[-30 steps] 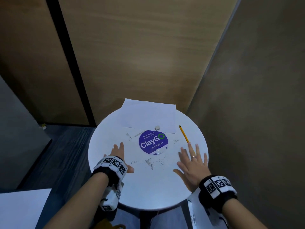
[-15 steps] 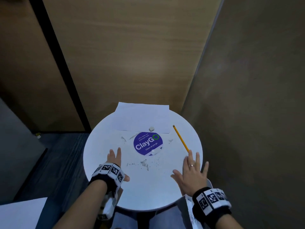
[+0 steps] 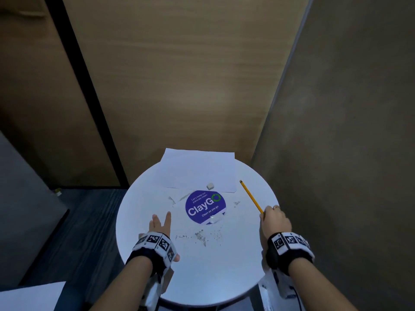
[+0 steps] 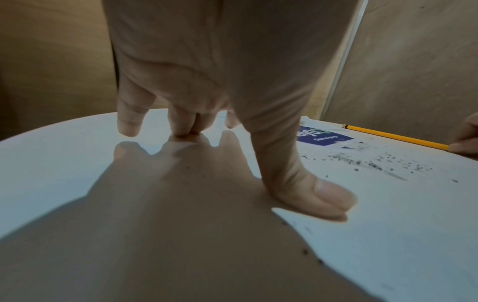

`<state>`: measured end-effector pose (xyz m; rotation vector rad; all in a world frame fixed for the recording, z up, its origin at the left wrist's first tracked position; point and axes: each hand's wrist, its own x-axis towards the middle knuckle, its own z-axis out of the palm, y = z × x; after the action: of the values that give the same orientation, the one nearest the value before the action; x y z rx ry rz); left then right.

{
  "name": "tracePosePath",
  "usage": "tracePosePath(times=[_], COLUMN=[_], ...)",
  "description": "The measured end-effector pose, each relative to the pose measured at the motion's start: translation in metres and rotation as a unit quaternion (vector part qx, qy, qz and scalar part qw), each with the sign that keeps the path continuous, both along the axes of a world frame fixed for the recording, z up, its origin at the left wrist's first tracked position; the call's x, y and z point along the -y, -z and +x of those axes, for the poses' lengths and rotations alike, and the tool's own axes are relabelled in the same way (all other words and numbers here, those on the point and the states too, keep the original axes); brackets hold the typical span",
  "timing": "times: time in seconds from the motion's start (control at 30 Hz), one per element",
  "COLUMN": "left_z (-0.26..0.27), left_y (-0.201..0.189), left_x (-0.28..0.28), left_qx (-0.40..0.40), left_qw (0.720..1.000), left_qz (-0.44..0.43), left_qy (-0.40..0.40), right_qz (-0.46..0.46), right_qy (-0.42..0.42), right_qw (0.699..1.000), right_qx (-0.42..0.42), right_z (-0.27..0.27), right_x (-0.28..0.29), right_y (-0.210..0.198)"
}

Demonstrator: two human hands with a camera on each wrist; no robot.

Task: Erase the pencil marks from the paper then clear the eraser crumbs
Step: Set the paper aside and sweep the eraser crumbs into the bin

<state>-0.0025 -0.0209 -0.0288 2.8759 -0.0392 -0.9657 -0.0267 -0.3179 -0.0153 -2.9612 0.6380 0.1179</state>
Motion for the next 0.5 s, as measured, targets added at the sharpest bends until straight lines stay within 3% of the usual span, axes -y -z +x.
tracePosePath(times=[0.13, 0.23, 0.33, 0.5], left_z=[0.0, -0.001, -0.001, -0.002], left_y=[0.002, -0.001, -0.003, 0.0], left_x=[-0.001, 0.001, 0.004, -0.001], left_qx=[-0.005, -0.004, 0.003, 0.0], left_qw=[1.0, 1.0, 1.0, 1.0], left_qz=[-0.008, -0.004, 0.005, -0.004], left_qy=[-0.008, -0.008, -0.009, -0.014], right_qz=[-0.038, -0.053, -0.034, -0.078], right_qy=[0.014, 0.022, -0.106, -0.245], right_qw=[0.999, 0.997, 0.992, 0.966], right_qx=[0.001, 0.048, 0.064, -0.016], right_z=[0.004, 0.004, 0.018, 0.067], right_x=[0.001, -0.003, -0.018, -0.053], right_y=[0.001, -0.004, -0.016, -0.033])
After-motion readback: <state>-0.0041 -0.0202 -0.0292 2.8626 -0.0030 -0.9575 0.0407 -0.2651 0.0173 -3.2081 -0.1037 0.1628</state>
